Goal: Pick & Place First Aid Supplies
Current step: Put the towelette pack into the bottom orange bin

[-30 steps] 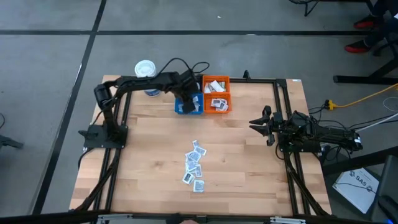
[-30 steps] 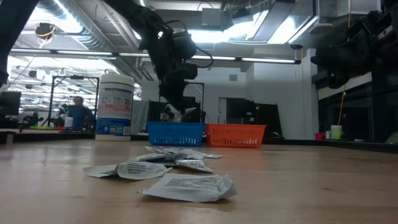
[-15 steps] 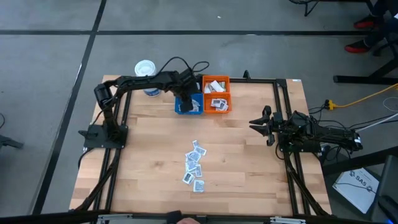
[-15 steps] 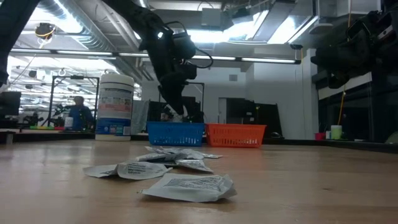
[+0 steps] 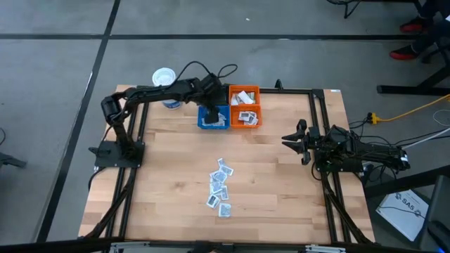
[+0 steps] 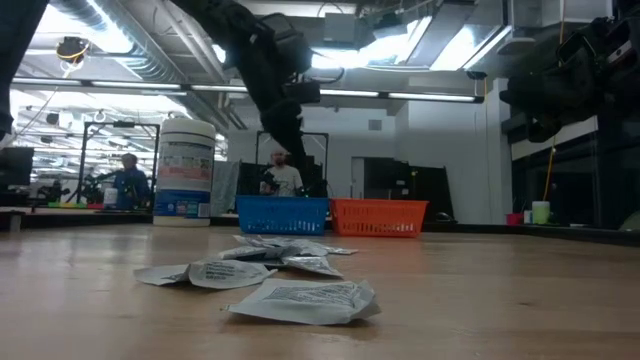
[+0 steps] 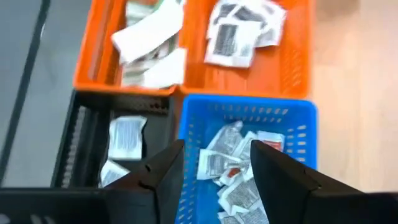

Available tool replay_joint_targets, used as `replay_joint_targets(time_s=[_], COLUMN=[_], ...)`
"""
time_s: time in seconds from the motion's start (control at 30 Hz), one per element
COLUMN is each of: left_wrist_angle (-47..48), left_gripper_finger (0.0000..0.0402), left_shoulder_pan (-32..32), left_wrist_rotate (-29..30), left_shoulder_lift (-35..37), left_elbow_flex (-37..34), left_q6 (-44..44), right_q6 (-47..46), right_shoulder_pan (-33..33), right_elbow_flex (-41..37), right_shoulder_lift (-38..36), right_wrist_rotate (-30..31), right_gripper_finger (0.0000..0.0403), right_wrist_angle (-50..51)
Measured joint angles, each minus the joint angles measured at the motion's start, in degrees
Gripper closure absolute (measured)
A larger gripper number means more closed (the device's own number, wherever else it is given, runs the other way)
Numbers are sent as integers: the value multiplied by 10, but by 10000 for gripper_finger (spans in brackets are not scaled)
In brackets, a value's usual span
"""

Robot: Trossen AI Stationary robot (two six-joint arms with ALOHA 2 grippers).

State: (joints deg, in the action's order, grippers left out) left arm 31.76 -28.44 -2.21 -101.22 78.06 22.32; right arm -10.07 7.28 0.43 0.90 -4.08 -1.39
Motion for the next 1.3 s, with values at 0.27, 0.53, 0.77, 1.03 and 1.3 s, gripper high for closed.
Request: replay_joint_targets(time_s=[0.27, 0.53, 0.77, 1.03, 1.3], left_wrist_angle=[-8, -4, 27, 62, 66], left_gripper_finger=[239, 244, 247, 249, 251], left_shoulder_pan=[38, 101, 190, 314, 420], left_wrist_rotate=[-3, -2, -2, -2, -2], left_shoulder_lift=[5, 5, 11, 14, 14], left_elbow_flex=[0, 0, 0, 0, 0], left_q6=[50, 79, 89, 90, 62], right_q6=[0, 0, 0, 0, 0], right_shoulder_pan=[0, 0, 0, 0, 0], right_elbow_flex=[0, 0, 0, 0, 0], right_shoulder_lift=[0, 0, 0, 0, 0], right_wrist_rotate=[0, 0, 0, 0, 0], right_gripper_finger=[303, 303, 303, 303, 303], right_wrist_angle=[0, 0, 0, 0, 0])
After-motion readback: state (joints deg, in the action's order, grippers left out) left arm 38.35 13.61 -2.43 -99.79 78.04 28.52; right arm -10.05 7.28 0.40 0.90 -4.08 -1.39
